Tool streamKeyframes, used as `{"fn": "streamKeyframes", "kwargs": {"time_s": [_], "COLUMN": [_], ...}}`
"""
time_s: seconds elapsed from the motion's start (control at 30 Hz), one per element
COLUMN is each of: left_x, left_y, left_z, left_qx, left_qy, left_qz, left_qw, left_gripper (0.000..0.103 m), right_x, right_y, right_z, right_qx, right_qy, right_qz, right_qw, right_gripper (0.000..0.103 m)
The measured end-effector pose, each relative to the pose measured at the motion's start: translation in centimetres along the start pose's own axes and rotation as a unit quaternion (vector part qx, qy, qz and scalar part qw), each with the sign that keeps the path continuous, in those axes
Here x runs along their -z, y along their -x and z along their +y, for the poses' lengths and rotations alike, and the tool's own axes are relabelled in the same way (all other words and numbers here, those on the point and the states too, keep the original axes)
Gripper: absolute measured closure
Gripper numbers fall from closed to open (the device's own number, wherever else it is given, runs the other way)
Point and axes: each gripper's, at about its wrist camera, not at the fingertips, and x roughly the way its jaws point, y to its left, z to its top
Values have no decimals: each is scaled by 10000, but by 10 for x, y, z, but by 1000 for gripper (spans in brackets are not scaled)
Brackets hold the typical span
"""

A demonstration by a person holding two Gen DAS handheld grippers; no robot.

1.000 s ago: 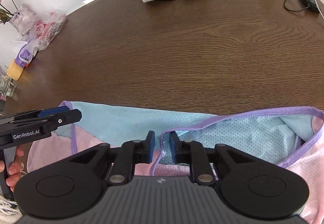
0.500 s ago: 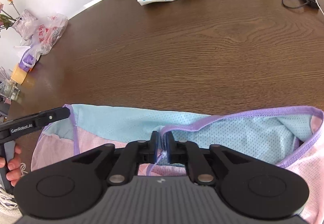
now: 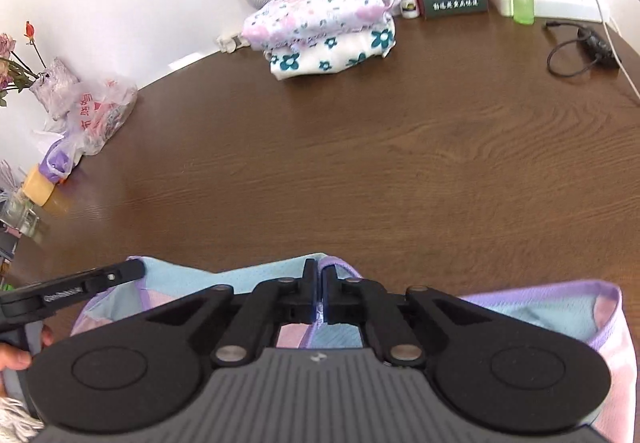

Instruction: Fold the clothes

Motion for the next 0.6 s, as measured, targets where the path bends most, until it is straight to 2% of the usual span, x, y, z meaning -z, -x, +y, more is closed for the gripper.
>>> {"fn": "streamKeyframes", "kwargs": {"time_s": [0.1, 0.17, 0.23, 0.3, 0.43, 0.5, 0.53, 0.57, 0.6], "left_x": [2, 2, 2, 1, -1, -2, -1, -1, 0], "left_y": [-5, -6, -5, -4, -8, -9, -10, -10, -10], "left_z": [2, 3, 6, 9, 11, 9, 8, 6, 4], "left_qx": [13, 26, 89, 178, 246, 234, 181, 128, 77], "left_qy": [54, 101, 221, 380, 485, 465, 409, 345, 282], "left_qz": [47, 65, 66, 64, 78, 66, 47, 24, 2], "left_qw": [10000, 9999, 9997, 9991, 9985, 9986, 9990, 9993, 9996], "left_gripper": [103, 102, 102, 95, 94, 94, 96, 102, 102], "right_x": [1, 3, 3, 1, -5, -8, -9, -10, -10], "right_y": [-10, -13, -9, -6, -13, -20, -24, -26, -26], "right_z": [-6, -10, -15, -23, -34, -33, -32, -31, -30], "right_qx": [-147, -187, -118, -157, -469, -385, -355, -344, -324], "right_qy": [-69, -200, -374, -648, -1247, -1346, -1386, -1432, -1426], "right_qz": [227, 365, 340, 365, 458, 516, 531, 536, 494], "right_qw": [9996, 9990, 9987, 9971, 9900, 9888, 9883, 9876, 9880], "right_gripper": [99, 93, 82, 78, 78, 78, 80, 88, 96]}}
